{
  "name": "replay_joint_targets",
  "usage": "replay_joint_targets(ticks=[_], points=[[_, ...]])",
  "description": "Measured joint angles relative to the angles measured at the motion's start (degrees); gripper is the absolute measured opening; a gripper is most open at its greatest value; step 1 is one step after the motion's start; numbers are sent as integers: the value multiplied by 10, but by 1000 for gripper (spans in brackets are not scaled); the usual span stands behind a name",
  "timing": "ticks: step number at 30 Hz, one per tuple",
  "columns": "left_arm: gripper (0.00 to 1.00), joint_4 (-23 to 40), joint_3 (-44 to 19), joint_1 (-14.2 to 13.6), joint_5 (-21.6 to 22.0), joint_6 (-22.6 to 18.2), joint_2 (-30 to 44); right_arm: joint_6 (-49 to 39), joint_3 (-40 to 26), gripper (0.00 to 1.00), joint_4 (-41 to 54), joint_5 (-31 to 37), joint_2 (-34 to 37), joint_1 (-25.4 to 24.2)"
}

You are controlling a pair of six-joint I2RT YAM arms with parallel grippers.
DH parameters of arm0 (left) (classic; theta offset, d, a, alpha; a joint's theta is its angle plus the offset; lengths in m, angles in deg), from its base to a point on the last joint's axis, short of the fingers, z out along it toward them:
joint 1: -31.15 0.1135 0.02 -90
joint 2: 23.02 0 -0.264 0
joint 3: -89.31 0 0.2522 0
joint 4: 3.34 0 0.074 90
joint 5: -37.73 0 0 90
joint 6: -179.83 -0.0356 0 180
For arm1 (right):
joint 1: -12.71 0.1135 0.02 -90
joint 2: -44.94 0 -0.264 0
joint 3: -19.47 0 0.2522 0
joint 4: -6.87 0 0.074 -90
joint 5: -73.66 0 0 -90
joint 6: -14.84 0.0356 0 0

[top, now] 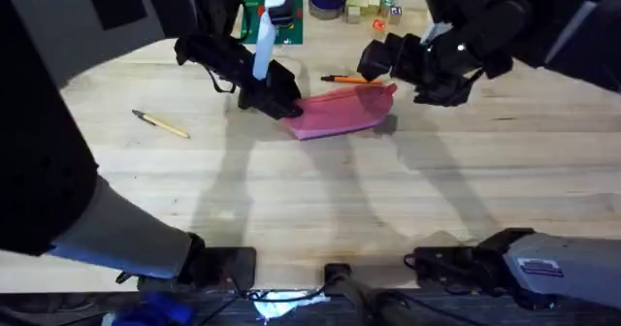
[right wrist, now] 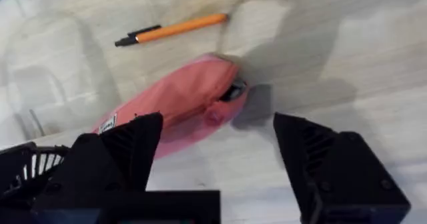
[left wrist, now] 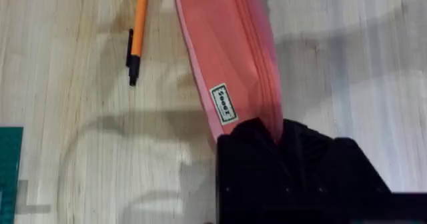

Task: Unzip the bag, pick up the pens from the table one at a time and place them inside, then zip the bag closed.

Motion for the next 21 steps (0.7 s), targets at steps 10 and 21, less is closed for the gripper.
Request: replay_joint_targets(ticks=[10,21], points=[[42,0,0,0,0,0,0,19,0,995,-21,0,25,0],[42,0,0,0,0,0,0,37,0,713,-20,0,29,0]])
